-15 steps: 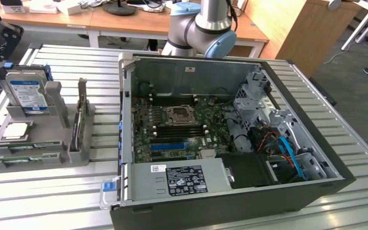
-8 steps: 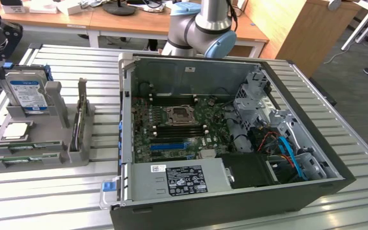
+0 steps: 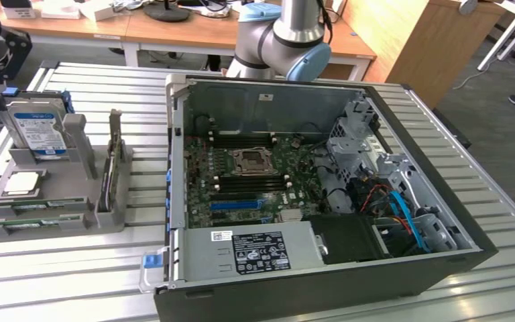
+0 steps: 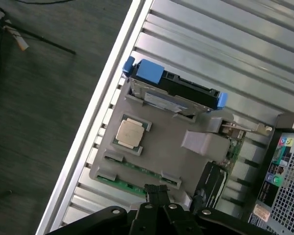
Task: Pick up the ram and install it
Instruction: 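Pick up the ram and move it above insertion slot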
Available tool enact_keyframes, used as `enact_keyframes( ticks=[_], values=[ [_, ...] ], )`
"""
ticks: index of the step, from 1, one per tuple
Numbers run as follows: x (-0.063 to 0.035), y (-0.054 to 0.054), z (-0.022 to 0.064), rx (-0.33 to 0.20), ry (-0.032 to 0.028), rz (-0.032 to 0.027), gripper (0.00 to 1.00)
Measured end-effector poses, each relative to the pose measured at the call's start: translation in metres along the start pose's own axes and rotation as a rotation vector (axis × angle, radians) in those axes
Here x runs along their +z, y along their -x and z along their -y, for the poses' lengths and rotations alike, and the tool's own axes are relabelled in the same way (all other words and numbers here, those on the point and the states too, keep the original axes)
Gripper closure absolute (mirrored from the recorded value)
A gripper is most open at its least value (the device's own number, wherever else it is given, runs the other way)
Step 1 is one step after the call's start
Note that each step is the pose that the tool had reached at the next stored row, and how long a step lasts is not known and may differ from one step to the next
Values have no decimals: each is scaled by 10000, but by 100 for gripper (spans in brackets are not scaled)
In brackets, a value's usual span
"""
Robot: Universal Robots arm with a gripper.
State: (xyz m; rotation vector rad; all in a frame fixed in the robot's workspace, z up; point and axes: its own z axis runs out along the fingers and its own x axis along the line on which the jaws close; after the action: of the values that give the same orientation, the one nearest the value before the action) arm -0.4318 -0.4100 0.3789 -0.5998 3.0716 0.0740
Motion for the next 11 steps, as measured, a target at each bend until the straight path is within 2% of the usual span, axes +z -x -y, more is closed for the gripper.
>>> enact_keyframes(
  ticks=[9,11],
  values=[
    [1,0,0,-1591,31,-71,89],
    [1,0,0,-2113,42,-94,89]
  ],
)
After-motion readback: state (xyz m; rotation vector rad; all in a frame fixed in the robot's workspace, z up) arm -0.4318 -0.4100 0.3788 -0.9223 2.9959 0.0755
